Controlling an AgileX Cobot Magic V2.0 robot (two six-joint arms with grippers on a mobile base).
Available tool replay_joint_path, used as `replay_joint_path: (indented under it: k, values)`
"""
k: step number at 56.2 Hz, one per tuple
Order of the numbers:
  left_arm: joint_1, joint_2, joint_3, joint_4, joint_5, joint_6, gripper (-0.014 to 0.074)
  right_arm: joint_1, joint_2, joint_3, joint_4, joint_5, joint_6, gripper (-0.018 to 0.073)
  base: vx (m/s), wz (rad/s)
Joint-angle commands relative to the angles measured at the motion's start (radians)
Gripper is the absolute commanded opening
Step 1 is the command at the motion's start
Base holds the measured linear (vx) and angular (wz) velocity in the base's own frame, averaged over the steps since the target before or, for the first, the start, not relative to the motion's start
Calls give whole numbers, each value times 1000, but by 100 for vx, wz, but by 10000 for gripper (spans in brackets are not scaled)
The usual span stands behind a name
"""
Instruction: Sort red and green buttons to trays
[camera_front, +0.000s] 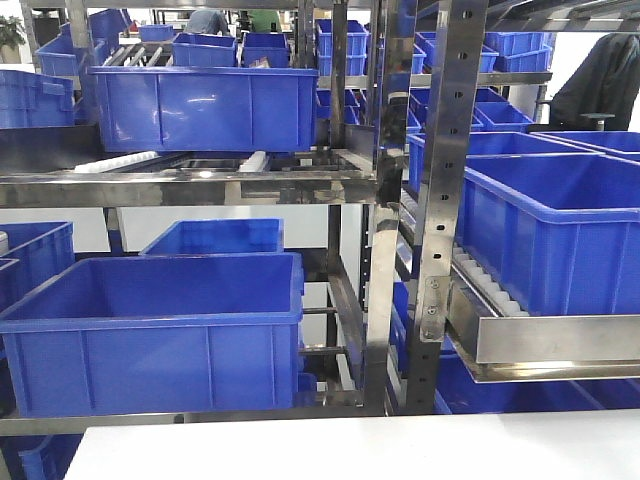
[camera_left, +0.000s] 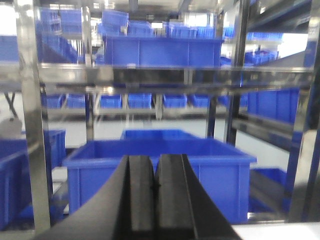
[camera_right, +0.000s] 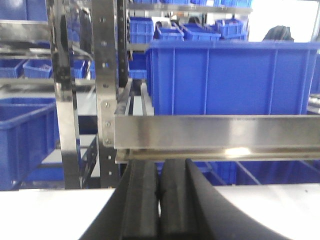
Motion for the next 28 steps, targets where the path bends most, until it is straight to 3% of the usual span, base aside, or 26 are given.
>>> replay_joint_path:
  k: [1, 10, 20, 28]
  values:
    - [-8, 50, -31, -3, -74, -9, 218, -4, 33, -35, 0, -76, 0, 202, 0, 0]
    - [-8, 96, -31, -4, -74, -9, 353, -4, 70, -35, 0, -76, 0, 328, 0, 0]
    - [-8, 108, -31, -4, -72, -9, 372, -4, 79, -35, 1, -75, 0, 339, 0, 0]
    - [-9, 127, -31, -4, -2, -9, 433, -4, 79, -35, 1, -19, 0, 339, 0, 0]
